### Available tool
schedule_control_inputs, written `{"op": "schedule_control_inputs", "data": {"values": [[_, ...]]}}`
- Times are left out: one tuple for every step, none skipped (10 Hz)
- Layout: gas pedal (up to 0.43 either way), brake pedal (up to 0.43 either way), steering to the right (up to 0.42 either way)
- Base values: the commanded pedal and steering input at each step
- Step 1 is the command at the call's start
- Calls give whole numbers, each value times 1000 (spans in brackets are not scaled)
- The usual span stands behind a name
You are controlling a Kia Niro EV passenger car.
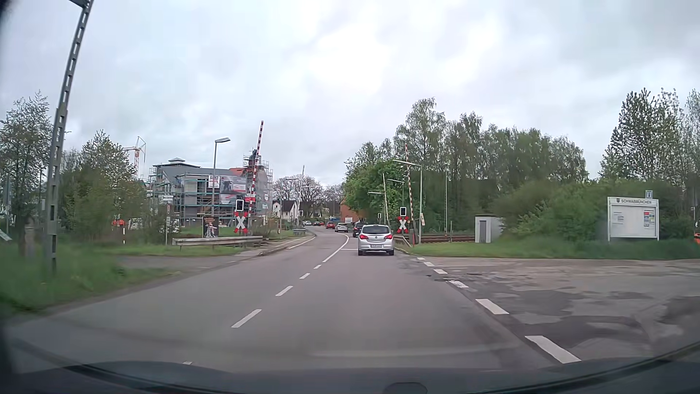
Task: Follow the waypoints while adhering to traffic rules and regulations
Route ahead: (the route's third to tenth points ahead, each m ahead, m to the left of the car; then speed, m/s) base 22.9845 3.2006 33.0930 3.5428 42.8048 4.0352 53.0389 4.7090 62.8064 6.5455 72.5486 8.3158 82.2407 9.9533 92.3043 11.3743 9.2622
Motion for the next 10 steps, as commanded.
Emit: {"op": "schedule_control_inputs", "data": {"values": [[87,0,-4],[79,0,-4],[79,0,-4],[79,0,-4],[79,0,-4],[79,0,-4],[79,0,-3],[79,0,-3],[79,0,-3],[79,0,-3]]}}
